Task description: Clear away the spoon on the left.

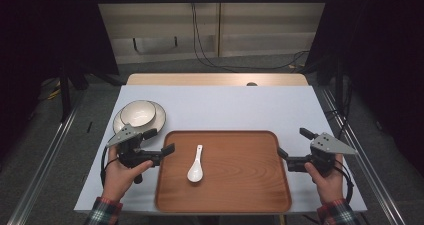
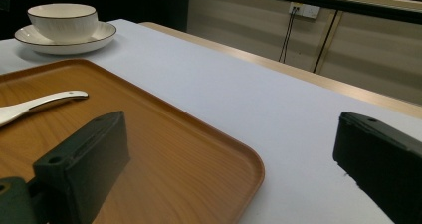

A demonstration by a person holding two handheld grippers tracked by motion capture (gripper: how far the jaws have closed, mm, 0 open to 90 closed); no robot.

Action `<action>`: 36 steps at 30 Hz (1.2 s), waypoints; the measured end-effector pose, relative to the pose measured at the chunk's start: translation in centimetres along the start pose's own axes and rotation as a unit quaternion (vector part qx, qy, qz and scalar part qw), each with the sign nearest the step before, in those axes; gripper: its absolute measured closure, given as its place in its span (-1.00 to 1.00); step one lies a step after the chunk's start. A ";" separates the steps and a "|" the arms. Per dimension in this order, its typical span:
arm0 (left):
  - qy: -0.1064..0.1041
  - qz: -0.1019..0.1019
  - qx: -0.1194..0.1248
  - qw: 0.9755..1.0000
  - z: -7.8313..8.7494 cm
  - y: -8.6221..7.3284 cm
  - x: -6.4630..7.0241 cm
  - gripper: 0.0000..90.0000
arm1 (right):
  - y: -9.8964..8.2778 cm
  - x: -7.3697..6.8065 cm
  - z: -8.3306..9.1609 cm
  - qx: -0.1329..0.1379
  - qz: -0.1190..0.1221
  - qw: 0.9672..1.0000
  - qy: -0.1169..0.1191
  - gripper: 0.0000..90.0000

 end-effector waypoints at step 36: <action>0.029 -0.080 -0.011 0.996 3.2 -0.6 -1.9 -0.98 | -0.1 0.3 0.3 0.000 -0.010 1.000 0.004 -0.99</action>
Point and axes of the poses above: each handheld gripper's, and its own axes: z roughly backward along the jaws, y roughly out of its top, x roughly to its right, the point moved 2 cm from there along -z, roughly forward along the jaws, and after that the axes turned 1 degree about -x, right-handed, at the moved point
